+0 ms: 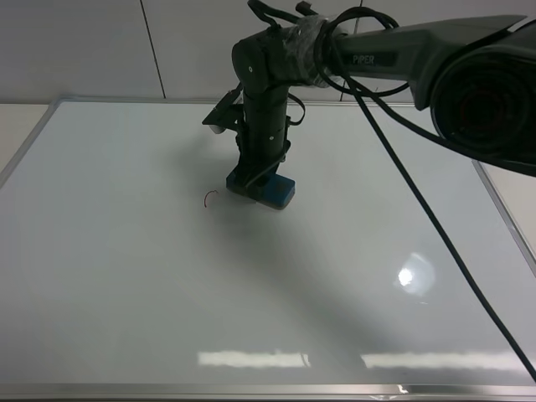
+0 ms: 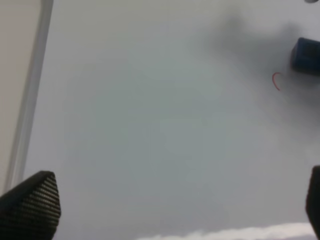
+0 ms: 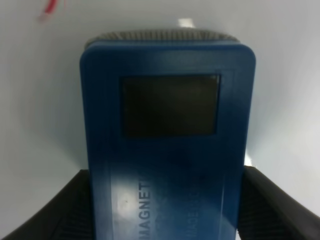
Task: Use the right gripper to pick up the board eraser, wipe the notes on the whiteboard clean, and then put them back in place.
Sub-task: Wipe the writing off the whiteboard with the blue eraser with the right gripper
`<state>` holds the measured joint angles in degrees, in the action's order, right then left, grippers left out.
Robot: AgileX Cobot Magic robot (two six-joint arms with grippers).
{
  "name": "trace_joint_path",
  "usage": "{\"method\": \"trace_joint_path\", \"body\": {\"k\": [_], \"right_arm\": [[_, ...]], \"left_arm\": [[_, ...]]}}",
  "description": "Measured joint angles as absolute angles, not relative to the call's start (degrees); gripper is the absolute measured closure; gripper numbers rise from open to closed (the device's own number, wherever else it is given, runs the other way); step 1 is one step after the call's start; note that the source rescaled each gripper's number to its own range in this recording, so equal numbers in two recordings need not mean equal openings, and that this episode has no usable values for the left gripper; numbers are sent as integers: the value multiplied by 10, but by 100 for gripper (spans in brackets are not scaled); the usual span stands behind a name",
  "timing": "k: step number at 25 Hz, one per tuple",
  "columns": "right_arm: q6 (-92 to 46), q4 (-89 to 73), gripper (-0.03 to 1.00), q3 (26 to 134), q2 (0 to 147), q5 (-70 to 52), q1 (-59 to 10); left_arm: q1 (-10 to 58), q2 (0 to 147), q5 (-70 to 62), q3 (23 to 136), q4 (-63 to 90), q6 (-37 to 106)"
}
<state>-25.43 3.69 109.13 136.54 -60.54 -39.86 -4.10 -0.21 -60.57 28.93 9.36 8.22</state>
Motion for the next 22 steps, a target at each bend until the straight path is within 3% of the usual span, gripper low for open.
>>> {"method": "trace_joint_path", "body": {"k": [22], "right_arm": [[-266, 83, 95, 1108, 1370, -599, -446]], "left_arm": [[-41, -2, -606, 289, 94, 82]]}}
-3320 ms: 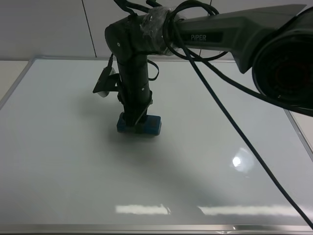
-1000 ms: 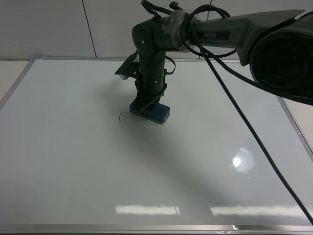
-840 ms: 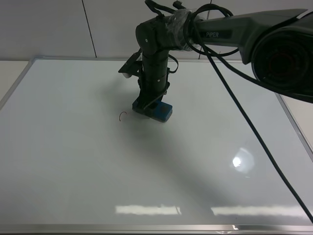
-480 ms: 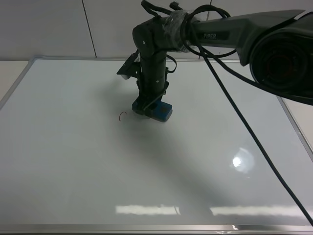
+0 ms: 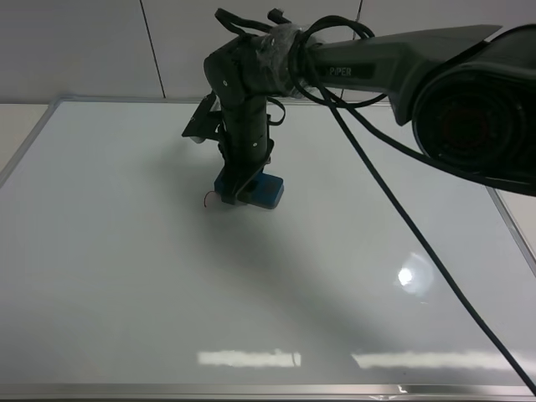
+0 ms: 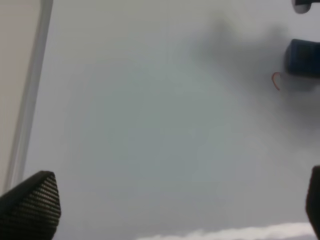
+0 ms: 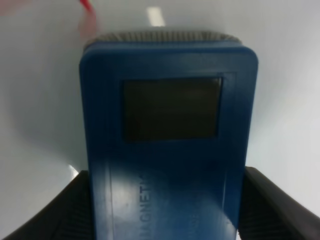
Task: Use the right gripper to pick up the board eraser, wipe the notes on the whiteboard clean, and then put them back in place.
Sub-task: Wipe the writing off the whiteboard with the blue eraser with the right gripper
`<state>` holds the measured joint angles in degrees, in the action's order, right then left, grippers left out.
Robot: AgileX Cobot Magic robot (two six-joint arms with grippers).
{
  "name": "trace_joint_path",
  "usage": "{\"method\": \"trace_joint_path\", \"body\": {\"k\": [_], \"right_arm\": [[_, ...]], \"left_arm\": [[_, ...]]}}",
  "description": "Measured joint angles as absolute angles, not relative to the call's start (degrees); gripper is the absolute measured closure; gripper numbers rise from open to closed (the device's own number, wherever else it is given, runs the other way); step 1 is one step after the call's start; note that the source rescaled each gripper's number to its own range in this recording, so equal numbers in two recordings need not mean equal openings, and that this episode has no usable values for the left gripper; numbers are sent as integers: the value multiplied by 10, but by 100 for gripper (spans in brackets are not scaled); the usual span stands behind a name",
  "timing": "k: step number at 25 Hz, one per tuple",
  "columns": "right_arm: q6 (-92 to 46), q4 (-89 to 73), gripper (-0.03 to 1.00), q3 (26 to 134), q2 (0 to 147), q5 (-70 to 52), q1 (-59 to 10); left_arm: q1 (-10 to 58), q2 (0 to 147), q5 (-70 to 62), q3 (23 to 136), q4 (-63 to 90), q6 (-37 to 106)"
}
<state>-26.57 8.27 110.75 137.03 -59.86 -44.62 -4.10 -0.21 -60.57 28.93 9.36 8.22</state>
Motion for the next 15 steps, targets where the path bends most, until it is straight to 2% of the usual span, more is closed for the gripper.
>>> {"method": "trace_joint_path", "body": {"k": [6, 15], "right_arm": [[-284, 43, 95, 1165, 1403, -599, -479], [-328, 8, 95, 1179, 1418, -598, -534]], "left_arm": [[-41, -2, -606, 289, 94, 82], [-41, -2, -606, 289, 94, 82]]}}
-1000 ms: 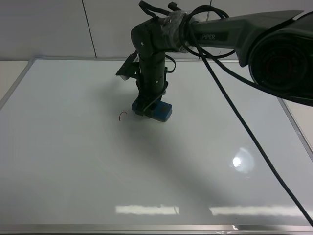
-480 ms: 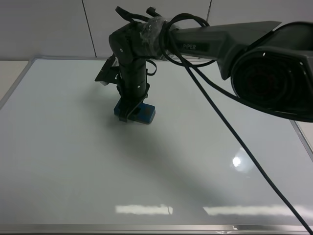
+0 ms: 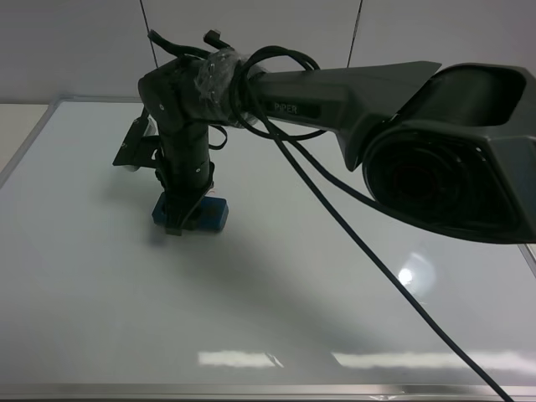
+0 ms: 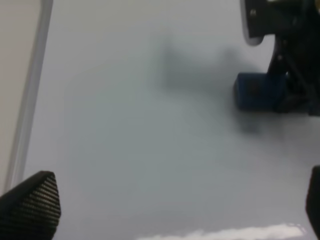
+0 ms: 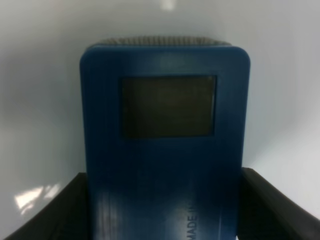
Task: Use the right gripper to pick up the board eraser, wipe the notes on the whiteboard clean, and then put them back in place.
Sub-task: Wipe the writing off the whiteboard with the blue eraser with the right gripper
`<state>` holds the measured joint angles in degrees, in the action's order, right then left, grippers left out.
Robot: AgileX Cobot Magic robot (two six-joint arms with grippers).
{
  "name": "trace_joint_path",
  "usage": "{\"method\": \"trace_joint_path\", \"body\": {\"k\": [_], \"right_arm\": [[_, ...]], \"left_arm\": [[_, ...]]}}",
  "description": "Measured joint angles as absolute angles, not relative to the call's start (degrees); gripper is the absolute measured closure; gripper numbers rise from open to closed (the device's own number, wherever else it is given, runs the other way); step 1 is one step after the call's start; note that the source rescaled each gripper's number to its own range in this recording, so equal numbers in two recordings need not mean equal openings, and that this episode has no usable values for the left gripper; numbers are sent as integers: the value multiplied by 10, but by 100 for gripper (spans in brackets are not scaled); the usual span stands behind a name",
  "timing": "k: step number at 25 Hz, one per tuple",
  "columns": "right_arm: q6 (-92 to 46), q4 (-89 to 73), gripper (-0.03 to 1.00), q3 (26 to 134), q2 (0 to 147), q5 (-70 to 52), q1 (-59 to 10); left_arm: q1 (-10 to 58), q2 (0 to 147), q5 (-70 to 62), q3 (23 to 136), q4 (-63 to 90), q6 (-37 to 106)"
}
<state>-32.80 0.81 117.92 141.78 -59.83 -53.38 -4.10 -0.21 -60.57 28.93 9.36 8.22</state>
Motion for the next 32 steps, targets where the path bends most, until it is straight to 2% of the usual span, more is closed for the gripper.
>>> {"method": "trace_joint_path", "body": {"k": [5, 15, 32], "right_arm": [[-329, 5, 95, 1179, 1420, -599, -556], [-311, -21, 95, 1179, 1421, -600, -535], [-272, -15, 97, 1179, 1422, -616, -376]], "left_arm": [[-41, -2, -606, 289, 94, 82], [-41, -2, -606, 289, 94, 82], [-41, -2, -606, 289, 94, 82]]}}
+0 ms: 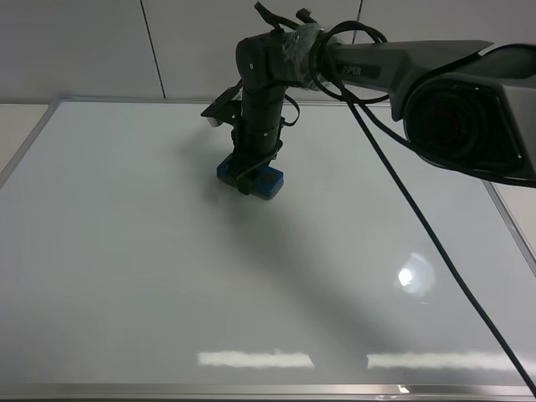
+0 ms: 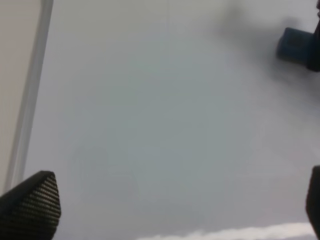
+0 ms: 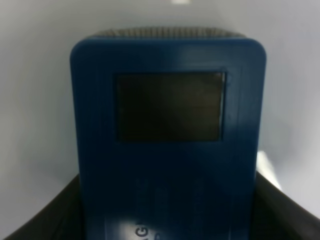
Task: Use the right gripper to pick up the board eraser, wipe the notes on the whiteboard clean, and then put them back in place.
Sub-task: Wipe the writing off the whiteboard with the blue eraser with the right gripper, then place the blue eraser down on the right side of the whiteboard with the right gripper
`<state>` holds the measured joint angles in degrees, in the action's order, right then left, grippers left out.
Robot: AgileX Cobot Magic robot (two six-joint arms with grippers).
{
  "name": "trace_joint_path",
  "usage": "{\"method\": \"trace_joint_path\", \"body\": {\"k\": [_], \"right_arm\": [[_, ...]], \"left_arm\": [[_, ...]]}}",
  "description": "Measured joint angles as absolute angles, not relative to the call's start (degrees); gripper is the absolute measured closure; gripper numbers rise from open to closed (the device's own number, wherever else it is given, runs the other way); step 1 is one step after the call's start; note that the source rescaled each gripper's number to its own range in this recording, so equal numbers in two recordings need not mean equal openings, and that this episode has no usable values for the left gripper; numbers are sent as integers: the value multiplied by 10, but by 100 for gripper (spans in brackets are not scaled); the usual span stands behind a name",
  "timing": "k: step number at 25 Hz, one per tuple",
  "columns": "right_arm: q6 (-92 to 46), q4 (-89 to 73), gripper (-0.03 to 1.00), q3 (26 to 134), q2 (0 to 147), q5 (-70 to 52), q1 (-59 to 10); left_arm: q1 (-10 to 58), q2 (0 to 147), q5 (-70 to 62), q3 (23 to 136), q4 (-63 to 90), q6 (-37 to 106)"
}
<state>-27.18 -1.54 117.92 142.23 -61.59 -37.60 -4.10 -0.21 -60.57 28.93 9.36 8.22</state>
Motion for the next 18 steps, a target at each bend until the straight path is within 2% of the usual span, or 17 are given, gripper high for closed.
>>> {"method": "trace_joint_path", "body": {"k": [8, 18], "right_arm": [[-249, 13, 97, 1176, 1414, -628, -368], [-154, 63, 97, 1170, 1347, -671, -379]], "left_arm": [[-41, -2, -606, 289, 94, 82], [-41, -2, -606, 289, 94, 82]]}}
